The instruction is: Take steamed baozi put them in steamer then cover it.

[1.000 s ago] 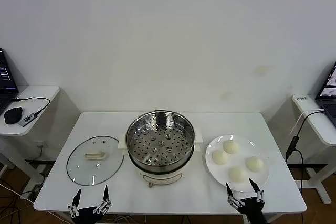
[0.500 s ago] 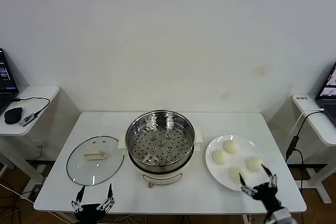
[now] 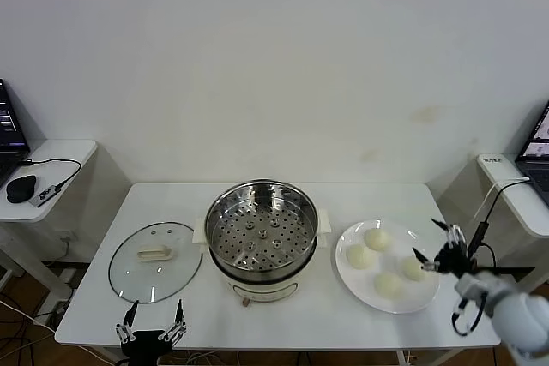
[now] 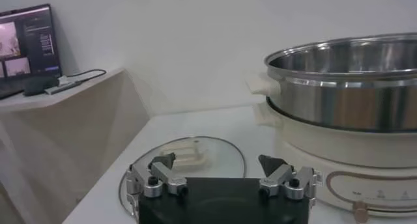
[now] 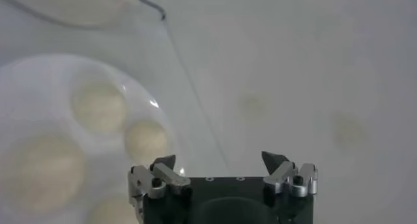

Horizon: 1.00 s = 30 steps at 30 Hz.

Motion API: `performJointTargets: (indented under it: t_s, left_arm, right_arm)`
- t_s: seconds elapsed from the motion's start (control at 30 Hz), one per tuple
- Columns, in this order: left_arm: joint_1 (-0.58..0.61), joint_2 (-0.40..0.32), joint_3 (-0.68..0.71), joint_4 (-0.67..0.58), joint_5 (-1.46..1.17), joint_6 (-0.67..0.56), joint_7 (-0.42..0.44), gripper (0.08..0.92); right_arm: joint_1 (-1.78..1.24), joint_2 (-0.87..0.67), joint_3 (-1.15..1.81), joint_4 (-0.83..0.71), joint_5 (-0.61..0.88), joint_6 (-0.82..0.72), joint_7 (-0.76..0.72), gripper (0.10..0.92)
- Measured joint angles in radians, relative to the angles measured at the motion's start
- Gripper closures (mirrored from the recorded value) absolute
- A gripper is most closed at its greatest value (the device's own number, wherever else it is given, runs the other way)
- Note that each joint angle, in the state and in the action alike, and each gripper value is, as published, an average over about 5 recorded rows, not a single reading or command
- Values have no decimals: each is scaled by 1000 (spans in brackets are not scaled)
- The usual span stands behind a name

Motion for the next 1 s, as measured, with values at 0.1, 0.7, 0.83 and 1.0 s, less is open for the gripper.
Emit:
performJointTargets:
  t_s: [0.1,0.7,0.83,1.0]
  left_arm:
    - [-7,-2,2,1,10,9,2,177]
    - [-57,6,-2,31,24,32,9,177]
    - [-62,11,-9,32,23,34,9,177]
    - [-61,13,-13,32,24,35,10,177]
  right_arm:
    - [139,-45,-133,-55,21,-2,-77,203]
    - [874,-5,-978,-401,132,-38,-323,203]
    - [947,43,-1078,-466,139,-49,-338,203]
    - [1001,100,-1166,-537,141,-59,-351,203]
